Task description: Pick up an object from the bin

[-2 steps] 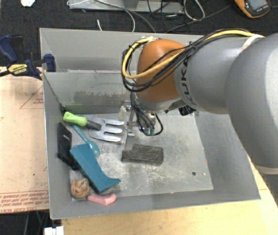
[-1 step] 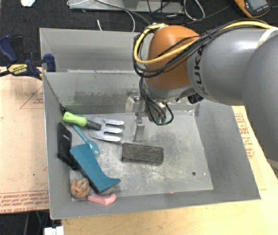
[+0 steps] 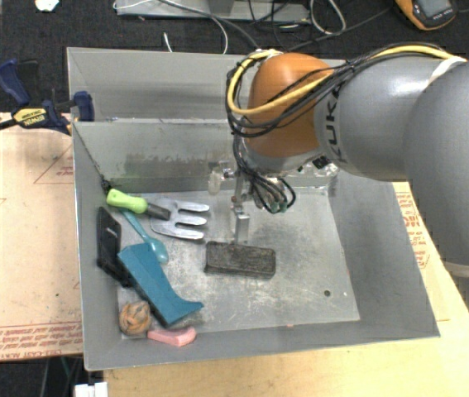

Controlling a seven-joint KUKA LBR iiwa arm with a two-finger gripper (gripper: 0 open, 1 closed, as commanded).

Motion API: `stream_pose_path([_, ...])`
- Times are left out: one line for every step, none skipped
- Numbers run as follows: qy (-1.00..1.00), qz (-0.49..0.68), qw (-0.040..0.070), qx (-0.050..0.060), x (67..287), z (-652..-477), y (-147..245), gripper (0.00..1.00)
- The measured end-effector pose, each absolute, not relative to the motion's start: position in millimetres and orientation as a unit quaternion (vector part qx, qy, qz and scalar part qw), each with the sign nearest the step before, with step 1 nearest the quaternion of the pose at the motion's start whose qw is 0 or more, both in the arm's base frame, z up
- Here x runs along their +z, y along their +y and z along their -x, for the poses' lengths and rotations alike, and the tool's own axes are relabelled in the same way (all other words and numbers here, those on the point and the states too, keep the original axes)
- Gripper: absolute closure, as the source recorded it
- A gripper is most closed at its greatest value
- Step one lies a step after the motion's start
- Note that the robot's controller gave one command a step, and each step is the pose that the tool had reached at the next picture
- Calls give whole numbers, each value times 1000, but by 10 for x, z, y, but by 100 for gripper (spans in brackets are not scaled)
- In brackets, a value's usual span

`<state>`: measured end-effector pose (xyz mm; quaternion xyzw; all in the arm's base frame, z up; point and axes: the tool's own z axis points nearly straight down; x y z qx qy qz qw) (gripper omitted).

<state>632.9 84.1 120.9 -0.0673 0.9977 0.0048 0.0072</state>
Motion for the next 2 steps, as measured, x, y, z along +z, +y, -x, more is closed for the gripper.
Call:
stream_pose_path([999, -48, 8, 6, 901, -6329, 1089, 0])
stream_pose_path([999, -42, 8, 6, 779, -6224, 1293, 0])
